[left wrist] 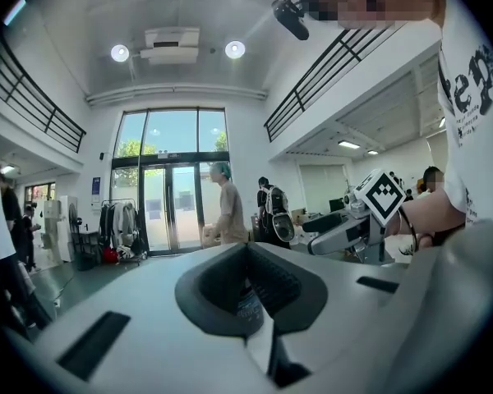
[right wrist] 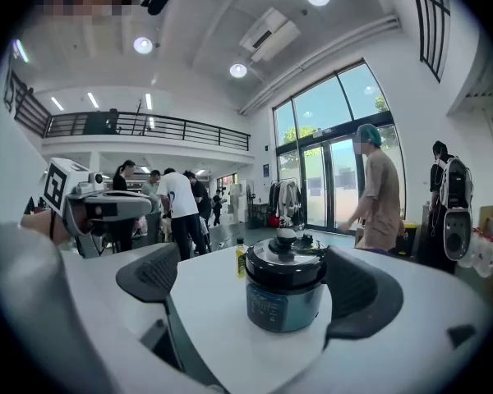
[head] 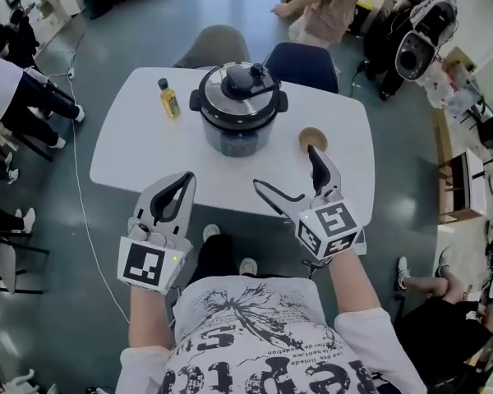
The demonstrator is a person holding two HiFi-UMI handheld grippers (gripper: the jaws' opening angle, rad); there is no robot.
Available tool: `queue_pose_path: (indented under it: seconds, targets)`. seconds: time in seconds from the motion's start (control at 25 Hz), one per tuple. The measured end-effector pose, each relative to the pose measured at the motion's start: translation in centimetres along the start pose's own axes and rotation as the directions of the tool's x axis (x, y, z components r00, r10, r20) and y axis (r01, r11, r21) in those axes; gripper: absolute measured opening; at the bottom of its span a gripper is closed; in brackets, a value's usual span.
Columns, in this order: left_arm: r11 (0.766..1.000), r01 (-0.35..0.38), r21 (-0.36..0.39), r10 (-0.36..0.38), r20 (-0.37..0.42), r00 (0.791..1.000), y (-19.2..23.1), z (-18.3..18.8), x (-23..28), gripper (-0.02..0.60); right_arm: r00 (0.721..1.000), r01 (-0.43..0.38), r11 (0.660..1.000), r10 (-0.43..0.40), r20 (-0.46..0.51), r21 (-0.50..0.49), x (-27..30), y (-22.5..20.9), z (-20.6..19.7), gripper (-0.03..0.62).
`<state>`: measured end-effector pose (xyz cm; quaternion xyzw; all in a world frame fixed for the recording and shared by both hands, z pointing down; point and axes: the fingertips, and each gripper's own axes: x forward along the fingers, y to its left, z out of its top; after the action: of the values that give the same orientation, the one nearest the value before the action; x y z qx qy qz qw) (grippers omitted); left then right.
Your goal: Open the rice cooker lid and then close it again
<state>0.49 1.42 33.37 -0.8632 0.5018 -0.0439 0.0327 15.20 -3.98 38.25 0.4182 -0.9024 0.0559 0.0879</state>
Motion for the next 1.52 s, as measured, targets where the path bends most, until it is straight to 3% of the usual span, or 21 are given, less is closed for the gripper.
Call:
queue_pose_path:
  seconds: [0.2,0.44,0.68,0.8,0.96,1.16,1.28,1.52]
  targets:
    - [1.0,0.028,-0.004,-0.028,0.01,1.0,6.0,-0.2,5.6,0.014,0.999,0.001,1.0,0.0,-0.039,0.019,7.6,-2.4,1.2,0.578]
    - [0.993,0.113,0.012,-0.114,0.046,0.992,12.8,0.1,12.0,0.014,0.991,0.023,1.0,-0.023,-0.13,0.003,17.3,-4.8,2.8,0.577]
    - [0.984,0.177,-0.003,-0.176,0.063,0.982,19.0,-1.2,17.3,0.014,0.956,0.023,0.999,-0.03,-0.292,-0.026,26.5,-6.9,2.3,0.567]
    - [0.977,0.215,-0.01,-0.214,0.054,0.975,21.2,-2.3,19.0,0.014,0.914,0.021,0.999,-0.029,-0.404,-0.024,30.4,-8.0,1.4,0.549]
    - [0.967,0.253,-0.007,-0.253,0.042,0.967,23.3,-3.8,20.5,0.014,0.835,0.021,1.0,-0.026,-0.549,-0.015,33.9,-9.0,-0.4,0.508]
    - [0.957,0.29,0.002,-0.29,0.028,0.956,25.1,-5.5,21.7,0.014,0.758,0.015,0.999,-0.03,-0.652,-0.03,36.6,-10.1,-2.0,0.476]
    - [0.954,0.3,-0.01,-0.299,0.025,0.954,26.0,-5.8,22.1,0.014,0.695,0.017,0.999,-0.033,-0.718,-0.03,37.4,-10.7,-2.7,0.447]
    - [0.95,0.312,-0.024,-0.312,0.018,0.95,26.7,-6.5,22.8,0.014,0.602,0.033,0.998,0.015,-0.799,0.044,38.2,-10.9,-3.5,0.37]
